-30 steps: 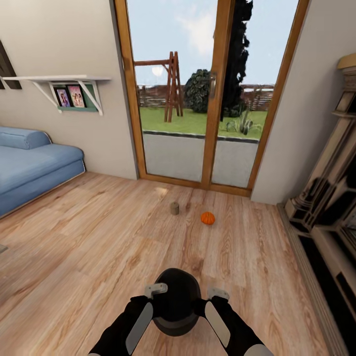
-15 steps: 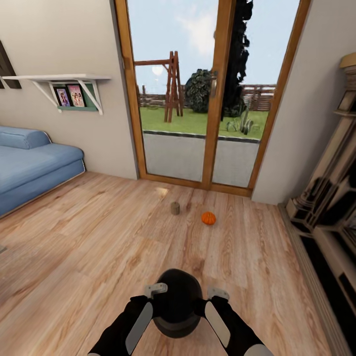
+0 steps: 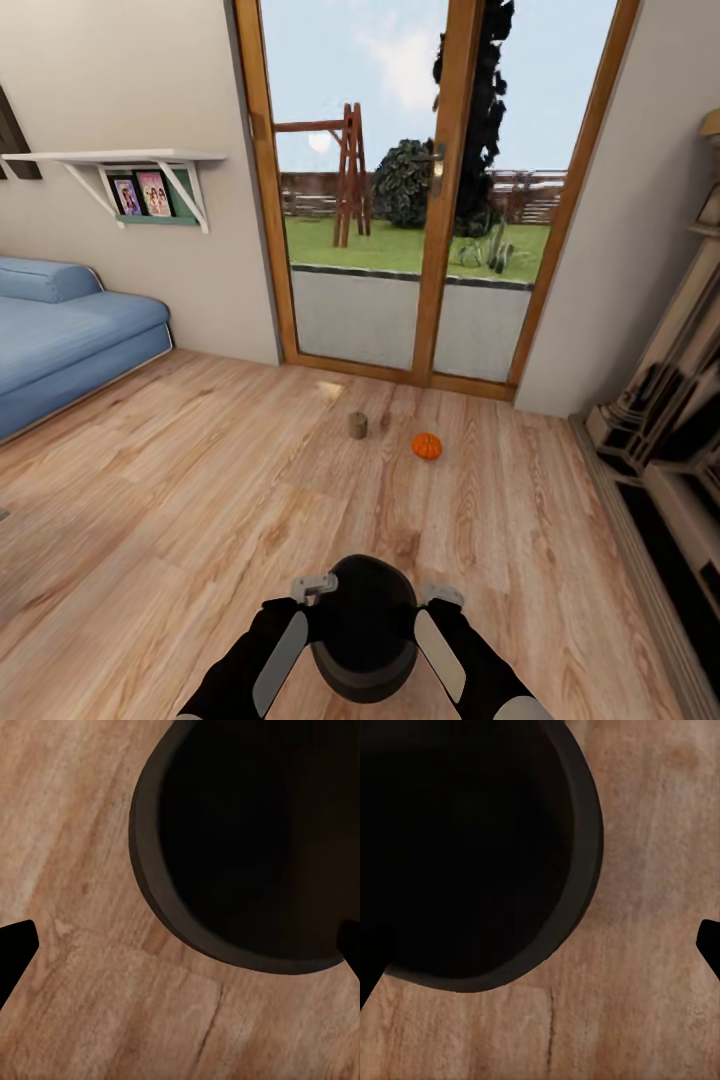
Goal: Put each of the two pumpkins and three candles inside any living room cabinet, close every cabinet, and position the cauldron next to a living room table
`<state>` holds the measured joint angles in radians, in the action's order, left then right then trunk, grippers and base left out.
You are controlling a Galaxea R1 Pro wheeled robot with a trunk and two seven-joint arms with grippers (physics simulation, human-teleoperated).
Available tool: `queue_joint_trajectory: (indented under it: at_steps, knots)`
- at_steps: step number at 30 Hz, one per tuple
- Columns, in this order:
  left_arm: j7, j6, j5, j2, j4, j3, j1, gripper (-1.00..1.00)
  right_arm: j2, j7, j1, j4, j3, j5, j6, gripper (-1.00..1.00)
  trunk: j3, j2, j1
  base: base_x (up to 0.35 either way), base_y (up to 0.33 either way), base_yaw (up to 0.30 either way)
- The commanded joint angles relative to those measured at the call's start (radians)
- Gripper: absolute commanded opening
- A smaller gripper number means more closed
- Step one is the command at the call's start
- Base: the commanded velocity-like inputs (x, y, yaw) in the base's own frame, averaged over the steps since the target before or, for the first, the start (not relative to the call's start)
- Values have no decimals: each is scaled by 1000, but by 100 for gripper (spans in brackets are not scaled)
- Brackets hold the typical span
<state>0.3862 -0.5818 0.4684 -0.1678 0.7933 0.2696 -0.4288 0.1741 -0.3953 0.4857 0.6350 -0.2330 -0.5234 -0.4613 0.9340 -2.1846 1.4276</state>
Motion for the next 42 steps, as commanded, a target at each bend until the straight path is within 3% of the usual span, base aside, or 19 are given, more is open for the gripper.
queue_joint_trajectory:
  at_steps: [1,16,22,34,42]
  knots:
    - [10,-2,10,1,1,3,0,100,-1,-10,1,2,-5,-10,-2,100,1,0,0,69,14,0]
    - [10,-1,5,1,1,4,-1,100,-1,-10,1,2,-5,-10,-2,100,1,0,0,158,-10,0]
    - [10,45,6,0,0,5,0,100,-2,-10,1,2,-5,-9,-2,100,1,0,0,119,-8,0]
    - [12,54,7,0,0,6,0,100,-2,-10,1,2,-5,-9,-2,100,1,0,0,23,0,0]
    - [13,54,7,1,0,5,-1,100,-2,-10,1,2,-5,-9,-2,100,26,-56,31,0,0,0]
